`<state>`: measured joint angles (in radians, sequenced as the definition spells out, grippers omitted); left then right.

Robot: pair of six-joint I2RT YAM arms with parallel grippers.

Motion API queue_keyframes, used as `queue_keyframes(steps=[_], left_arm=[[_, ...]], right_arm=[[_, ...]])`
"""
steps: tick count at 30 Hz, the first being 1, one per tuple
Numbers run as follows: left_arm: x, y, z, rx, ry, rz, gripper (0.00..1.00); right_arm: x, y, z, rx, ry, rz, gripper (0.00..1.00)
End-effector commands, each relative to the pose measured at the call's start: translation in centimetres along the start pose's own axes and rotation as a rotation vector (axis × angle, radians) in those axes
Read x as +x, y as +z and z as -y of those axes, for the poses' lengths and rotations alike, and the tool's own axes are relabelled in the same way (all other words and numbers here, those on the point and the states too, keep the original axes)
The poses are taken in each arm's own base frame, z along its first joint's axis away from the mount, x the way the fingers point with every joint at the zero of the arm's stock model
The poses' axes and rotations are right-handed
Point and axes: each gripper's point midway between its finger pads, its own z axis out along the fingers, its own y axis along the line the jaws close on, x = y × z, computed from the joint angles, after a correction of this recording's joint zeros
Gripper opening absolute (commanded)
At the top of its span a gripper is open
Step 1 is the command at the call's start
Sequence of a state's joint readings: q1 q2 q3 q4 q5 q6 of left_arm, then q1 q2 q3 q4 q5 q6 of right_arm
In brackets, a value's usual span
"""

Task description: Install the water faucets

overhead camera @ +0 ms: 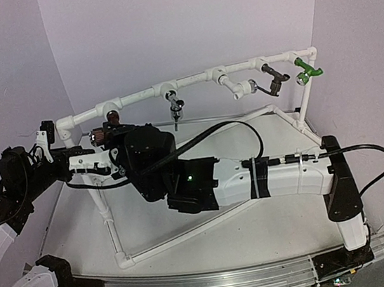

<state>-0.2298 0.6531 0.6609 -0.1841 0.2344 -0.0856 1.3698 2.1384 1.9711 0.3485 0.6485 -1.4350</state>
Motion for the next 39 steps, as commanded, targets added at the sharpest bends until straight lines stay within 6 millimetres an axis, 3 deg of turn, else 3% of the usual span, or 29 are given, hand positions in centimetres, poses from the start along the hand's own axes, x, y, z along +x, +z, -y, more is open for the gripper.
queue_keyframes(steps=[1,8,17,23,28,31,39], left_arm=[[3.0,0.2,2.5,0.13,-0.119,-0.139,0.01],[2.9,0.1,2.5,0.134,-0.123,-0.136,0.01],[3.0,0.2,2.7,0.144,-0.13,-0.143,0.01],[3.1,0.2,2.8,0.148,-0.131,-0.147,0.01],[3.2,0.3,2.7,0.145,-0.132,-0.15,0.01],[3.2,0.4,2.4,0.127,-0.133,-0.149,0.01],[2.8,0.2,1.6,0.076,-0.125,-0.129,0.01]], right_arm=[[1.6,1.0,4.9,0.136,0.492,0.017,0.0],[4.6,0.9,7.8,0.31,1.025,0.009,0.0],[7.5,1.4,8.4,0.412,1.74,0.081,0.0],[8.0,1.5,8.5,0.404,2.037,0.155,0.0],[8.3,2.0,7.8,0.4,2.173,0.183,0.0],[7.8,2.2,7.8,0.373,2.157,0.202,0.01],[7.0,1.0,7.1,0.234,2.097,0.227,0.36]])
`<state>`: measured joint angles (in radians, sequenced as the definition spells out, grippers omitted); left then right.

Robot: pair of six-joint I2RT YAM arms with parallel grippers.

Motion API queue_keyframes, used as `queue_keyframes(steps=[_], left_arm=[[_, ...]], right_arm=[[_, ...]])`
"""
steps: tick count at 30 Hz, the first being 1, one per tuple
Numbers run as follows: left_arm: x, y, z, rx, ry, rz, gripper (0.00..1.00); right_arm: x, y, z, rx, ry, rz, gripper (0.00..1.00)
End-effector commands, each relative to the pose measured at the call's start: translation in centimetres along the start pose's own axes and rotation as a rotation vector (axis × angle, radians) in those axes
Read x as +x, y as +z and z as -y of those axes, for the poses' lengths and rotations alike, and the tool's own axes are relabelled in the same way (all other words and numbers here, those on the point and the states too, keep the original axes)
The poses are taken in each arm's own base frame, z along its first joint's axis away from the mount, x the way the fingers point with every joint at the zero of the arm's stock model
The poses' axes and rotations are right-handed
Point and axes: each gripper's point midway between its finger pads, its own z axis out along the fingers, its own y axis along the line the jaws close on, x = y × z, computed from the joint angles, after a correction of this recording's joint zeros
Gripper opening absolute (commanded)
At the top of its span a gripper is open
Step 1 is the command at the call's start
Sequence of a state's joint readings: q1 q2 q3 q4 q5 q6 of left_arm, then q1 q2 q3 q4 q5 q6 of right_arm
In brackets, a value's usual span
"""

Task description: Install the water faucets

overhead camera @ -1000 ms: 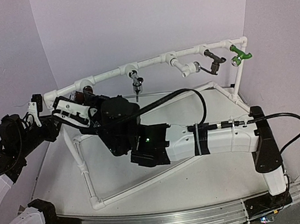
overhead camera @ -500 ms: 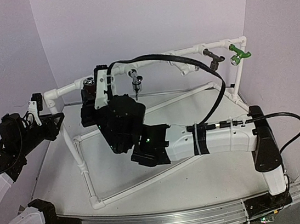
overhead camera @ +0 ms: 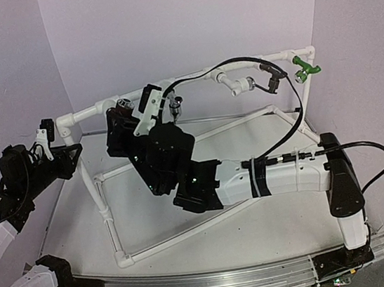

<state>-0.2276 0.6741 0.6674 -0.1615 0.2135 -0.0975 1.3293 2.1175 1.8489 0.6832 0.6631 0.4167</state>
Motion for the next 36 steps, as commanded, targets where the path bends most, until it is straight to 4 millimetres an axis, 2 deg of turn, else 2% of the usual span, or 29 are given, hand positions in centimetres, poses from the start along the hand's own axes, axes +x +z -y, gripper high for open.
queue_keyframes(steps=[1,4,6,11,15,19,21,24,30,32,36], left_arm=[[3.3,-0.2,2.0,0.095,-0.113,-0.142,0.01],[3.4,0.0,1.8,0.089,-0.111,-0.147,0.01],[3.5,0.0,1.8,0.088,-0.111,-0.15,0.01],[3.6,0.1,1.7,0.085,-0.112,-0.154,0.01],[3.7,0.1,1.7,0.085,-0.111,-0.158,0.01],[3.7,0.3,1.7,0.085,-0.11,-0.162,0.01],[3.8,0.3,1.7,0.087,-0.111,-0.165,0.01],[3.8,0.3,1.8,0.091,-0.112,-0.164,0.01],[3.8,0.2,1.8,0.094,-0.113,-0.165,0.01],[3.8,0.2,1.9,0.096,-0.112,-0.165,0.01],[3.8,0.2,1.9,0.095,-0.112,-0.164,0.01]], right_arm=[[-5.3,1.3,2.0,-0.014,0.099,0.076,0.39],[-5.1,0.8,1.5,-0.051,0.066,0.046,0.49],[-4.8,0.1,1.0,-0.069,0.026,0.025,0.59],[-4.2,-2.5,-0.1,-0.098,-0.091,-0.04,0.84],[-3.6,-4.4,-0.9,-0.15,-0.172,-0.123,0.92],[-1.9,-6.7,-3.2,-0.286,-0.342,-0.213,0.95],[-1.1,-7.7,-3.7,-0.334,-0.472,-0.258,0.96],[-0.3,-9.0,-3.0,-0.383,-0.725,-0.318,0.96],[0.8,-12.2,-1.1,-0.583,-1.417,-0.36,0.98],[0.9,-12.4,-0.3,-0.617,-1.633,-0.326,0.98],[0.8,-11.1,0.9,-0.579,-2.016,-0.268,0.98]])
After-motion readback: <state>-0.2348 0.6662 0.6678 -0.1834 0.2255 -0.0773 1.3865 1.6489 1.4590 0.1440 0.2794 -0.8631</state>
